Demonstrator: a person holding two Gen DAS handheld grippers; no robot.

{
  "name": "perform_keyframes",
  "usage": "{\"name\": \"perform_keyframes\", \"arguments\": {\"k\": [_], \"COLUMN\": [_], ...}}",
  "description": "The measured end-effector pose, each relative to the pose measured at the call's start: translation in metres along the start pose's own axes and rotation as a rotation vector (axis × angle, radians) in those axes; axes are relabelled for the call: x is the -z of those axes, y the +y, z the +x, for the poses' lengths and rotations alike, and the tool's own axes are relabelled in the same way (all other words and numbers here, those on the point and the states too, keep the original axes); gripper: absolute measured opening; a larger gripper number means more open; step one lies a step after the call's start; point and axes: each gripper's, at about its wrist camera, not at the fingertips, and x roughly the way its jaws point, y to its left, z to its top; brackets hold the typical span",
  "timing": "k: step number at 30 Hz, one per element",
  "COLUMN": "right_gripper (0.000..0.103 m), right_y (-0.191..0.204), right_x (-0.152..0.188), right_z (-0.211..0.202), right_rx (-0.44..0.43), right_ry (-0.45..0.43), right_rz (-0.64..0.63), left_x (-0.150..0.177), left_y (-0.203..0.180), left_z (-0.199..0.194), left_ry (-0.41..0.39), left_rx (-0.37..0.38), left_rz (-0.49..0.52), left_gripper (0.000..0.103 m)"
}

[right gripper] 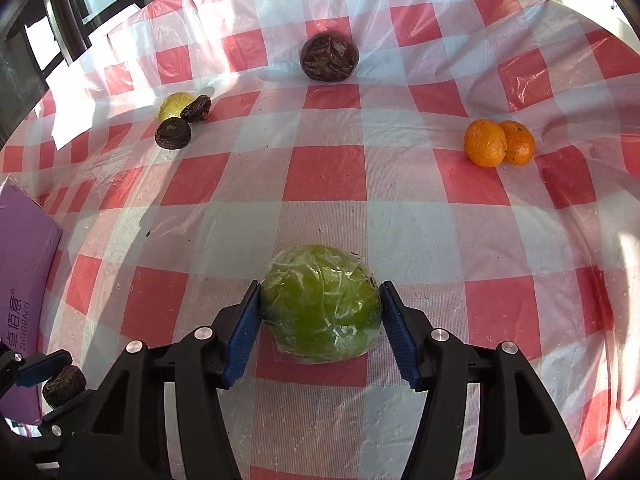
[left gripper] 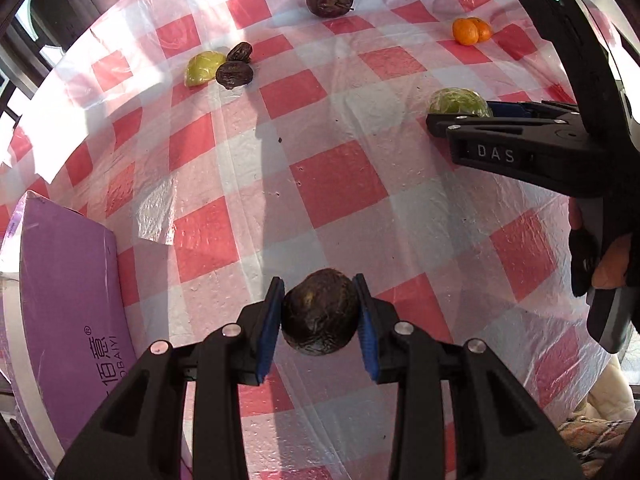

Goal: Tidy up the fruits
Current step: 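Carry the date and green wrapped fruit with both grippers over the box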

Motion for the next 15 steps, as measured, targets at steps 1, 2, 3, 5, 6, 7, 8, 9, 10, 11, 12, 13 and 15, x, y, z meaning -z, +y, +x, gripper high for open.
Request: {"name": "perform_keyframes", "arguments": {"k": [1, 2, 3, 5, 6, 7, 8, 9, 10, 11, 12, 13, 15], "right_gripper": [0.058, 0.058, 0.058, 0.058, 0.058, 0.058, 0.058, 0.058, 0.058, 0.058, 0.058, 0.058, 0.058], "right_y": [0.002, 0.004, 0.007, 0.011, 0.015, 0.018, 0.022, 0.025, 0.028, 0.031, 0.034, 0.037, 0.042], "right_x": [0.007, 0.013, 0.019, 0.028, 0.030, 0.033, 0.034, 0.035, 0.036, 0.037, 0.037, 0.038, 0.039], "right_z": [-0.005, -0.009, -0.014, -0.022, -0.025, -0.029, -0.032, -0.035, -0.038, -0.040, -0.042, -0.043, -0.045], "right_rx": [0.003, 0.005, 0.006, 0.011, 0.015, 0.018, 0.021, 0.025, 0.029, 0.031, 0.034, 0.037, 0.043], "right_ry": [0.005, 0.010, 0.014, 0.020, 0.019, 0.015, 0.011, 0.006, 0.001, -0.002, -0.004, -0.005, -0.006], "right_rz": [-0.007, -0.012, -0.012, -0.010, -0.012, -0.016, -0.024, -0.030, -0.031, -0.029, -0.025, -0.021, -0.011], "left_x": [-0.001, -0.002, -0.002, -0.006, -0.007, -0.007, -0.010, -0.010, -0.011, -0.011, -0.010, -0.009, -0.005], "left_y": [0.001, 0.002, 0.003, 0.007, 0.010, 0.012, 0.015, 0.018, 0.021, 0.024, 0.027, 0.030, 0.039], "left_z": [-0.003, -0.007, -0.011, -0.018, -0.021, -0.025, -0.027, -0.031, -0.033, -0.036, -0.039, -0.041, -0.047], "left_ry": [-0.009, -0.023, -0.036, -0.062, -0.075, -0.085, -0.096, -0.107, -0.117, -0.126, -0.134, -0.141, -0.156], "left_rx": [-0.004, -0.006, -0.004, 0.005, 0.012, 0.018, 0.023, 0.024, 0.025, 0.025, 0.025, 0.024, 0.026], "left_rz": [0.019, 0.038, 0.051, 0.065, 0.065, 0.065, 0.066, 0.069, 0.073, 0.076, 0.078, 0.079, 0.076], "left_gripper": [0.035, 0.035, 0.035, 0.035, 0.035, 0.035, 0.035, 0.035, 0.035, 0.035, 0.035, 0.035, 0.035]}}
